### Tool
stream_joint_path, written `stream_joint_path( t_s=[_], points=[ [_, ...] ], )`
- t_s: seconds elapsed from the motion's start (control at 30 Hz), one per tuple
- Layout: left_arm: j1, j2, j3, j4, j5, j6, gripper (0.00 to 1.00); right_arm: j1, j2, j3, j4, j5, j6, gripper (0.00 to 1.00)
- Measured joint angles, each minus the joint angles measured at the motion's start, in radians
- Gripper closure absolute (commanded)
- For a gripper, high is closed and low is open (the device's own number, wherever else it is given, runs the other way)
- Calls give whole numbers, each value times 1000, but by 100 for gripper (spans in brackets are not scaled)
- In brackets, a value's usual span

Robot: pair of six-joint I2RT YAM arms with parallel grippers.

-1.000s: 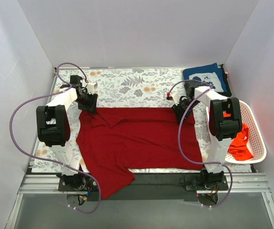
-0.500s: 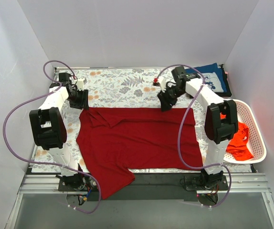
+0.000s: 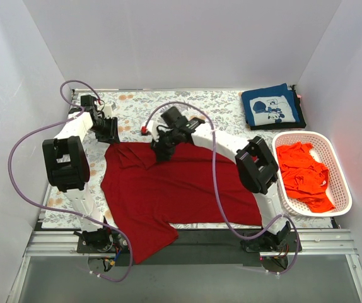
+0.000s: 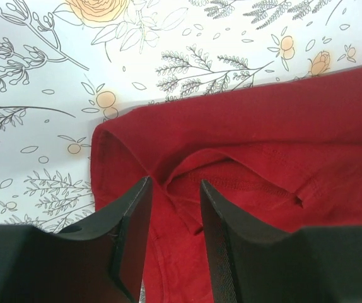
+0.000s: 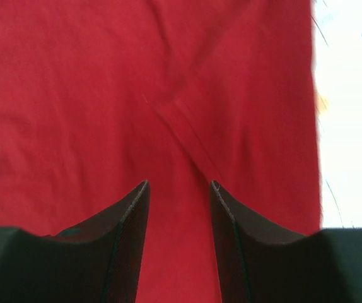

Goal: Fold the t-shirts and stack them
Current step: Fold the tshirt

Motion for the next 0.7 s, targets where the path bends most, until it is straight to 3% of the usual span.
stream_joint_path(
  t_s=[0.23, 0.47, 0.53, 0.7],
  points=[
    [0, 24, 16, -7, 7, -10, 65, 129, 108, 48, 98, 99, 25, 50],
    [1, 25, 27, -13, 9, -9, 64, 143, 233, 137, 134, 175, 60, 50],
    [1, 25, 29, -14, 8, -5, 64, 143, 251, 153, 140, 182, 65, 55],
    [1, 25, 33, -14, 9, -2, 64, 140, 254, 159, 147, 198, 78, 80]
  ],
)
